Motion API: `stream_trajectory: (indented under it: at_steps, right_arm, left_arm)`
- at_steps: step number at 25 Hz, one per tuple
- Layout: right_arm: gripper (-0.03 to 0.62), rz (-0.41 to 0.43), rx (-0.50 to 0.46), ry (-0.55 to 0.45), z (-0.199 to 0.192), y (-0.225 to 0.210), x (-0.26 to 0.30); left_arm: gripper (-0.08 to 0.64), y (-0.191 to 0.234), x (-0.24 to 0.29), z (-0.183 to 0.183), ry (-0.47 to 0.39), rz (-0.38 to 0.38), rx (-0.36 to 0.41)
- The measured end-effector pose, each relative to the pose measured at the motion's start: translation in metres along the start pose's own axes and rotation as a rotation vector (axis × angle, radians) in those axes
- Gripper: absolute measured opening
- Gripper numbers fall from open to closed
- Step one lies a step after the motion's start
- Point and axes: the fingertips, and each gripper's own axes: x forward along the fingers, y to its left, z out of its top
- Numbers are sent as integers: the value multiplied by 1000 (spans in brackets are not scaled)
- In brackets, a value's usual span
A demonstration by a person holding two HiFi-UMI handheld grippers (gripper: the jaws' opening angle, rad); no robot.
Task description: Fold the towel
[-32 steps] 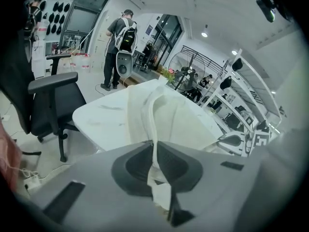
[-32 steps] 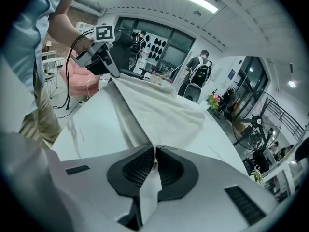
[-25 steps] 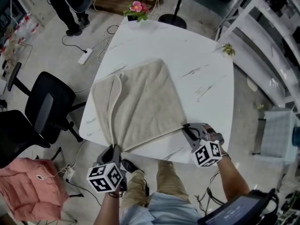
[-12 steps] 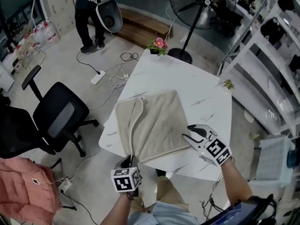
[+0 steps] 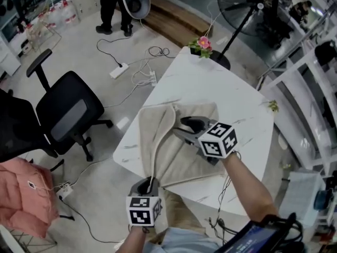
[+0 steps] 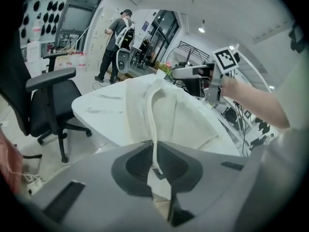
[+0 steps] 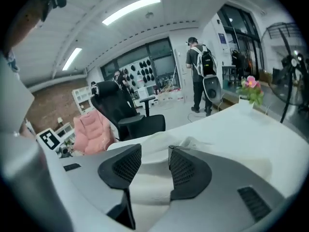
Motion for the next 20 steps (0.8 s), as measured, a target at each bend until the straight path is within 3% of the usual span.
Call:
stream_trajectory:
  at_steps: [2, 6, 8, 9, 13, 15, 17, 20]
  right_arm:
    - [192, 21, 73, 3, -1, -5, 10]
    - [188, 25, 191, 16, -4, -19, 24]
    - [51, 4, 202, 18, -1, -26, 29]
    - [15, -4, 199, 14, 2, -27, 30]
    - [15, -55, 165, -9, 20, -31, 26]
    - [68, -109, 178, -18, 22, -40, 22]
    - [180, -116, 225, 5, 14, -48, 24]
    - [215, -97, 271, 58, -3, -52, 36]
  left_arm:
    - [26, 0, 0, 0, -6, 23, 34]
    - [26, -1, -1, 0, -12, 27, 26]
    - [26, 0, -1, 1, -14, 20, 17]
    - [26, 0, -1, 1, -15, 16, 11]
    - [26, 1, 0, 0, -22, 9, -13]
    - [26, 2, -1, 0, -22, 10, -14]
    - [26, 1, -1, 0, -23, 8, -16]
    - [26, 0, -1, 0, -26, 3, -21]
